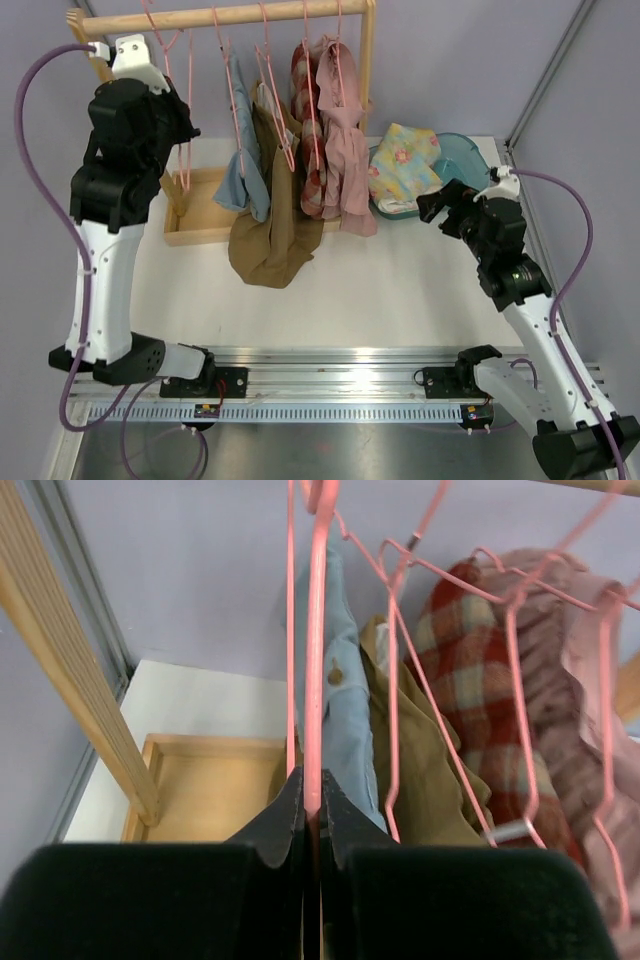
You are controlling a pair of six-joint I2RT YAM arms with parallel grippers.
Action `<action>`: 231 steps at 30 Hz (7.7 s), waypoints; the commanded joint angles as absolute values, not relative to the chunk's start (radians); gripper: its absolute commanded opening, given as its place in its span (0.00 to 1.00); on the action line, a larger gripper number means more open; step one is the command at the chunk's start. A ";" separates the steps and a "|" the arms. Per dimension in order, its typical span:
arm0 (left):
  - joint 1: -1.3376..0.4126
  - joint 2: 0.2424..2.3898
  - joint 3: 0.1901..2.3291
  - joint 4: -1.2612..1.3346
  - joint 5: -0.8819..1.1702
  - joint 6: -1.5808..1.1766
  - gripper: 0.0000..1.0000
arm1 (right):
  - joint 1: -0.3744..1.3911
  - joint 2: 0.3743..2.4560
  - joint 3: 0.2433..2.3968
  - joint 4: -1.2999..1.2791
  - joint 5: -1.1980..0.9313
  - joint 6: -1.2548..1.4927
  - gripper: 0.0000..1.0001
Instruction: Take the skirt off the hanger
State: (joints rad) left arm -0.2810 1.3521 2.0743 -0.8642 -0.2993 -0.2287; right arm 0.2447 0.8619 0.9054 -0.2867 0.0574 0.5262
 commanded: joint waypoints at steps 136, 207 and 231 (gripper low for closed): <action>-0.247 1.307 2.234 -0.643 -0.262 -0.075 0.00 | 1.347 1.341 1.381 -0.158 0.440 0.281 0.00; -0.268 1.356 2.043 -0.704 -0.268 -0.118 0.00 | 0.341 1.091 0.902 -0.275 0.060 0.397 0.99; -0.049 1.219 1.901 -0.719 -0.075 -0.173 0.99 | 0.344 1.048 0.882 -0.304 0.035 0.405 1.00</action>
State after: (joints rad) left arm -0.0540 1.2442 1.8576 -0.7612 -0.1917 -0.1589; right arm 0.3393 1.0798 0.8841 -0.3080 0.0570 0.3946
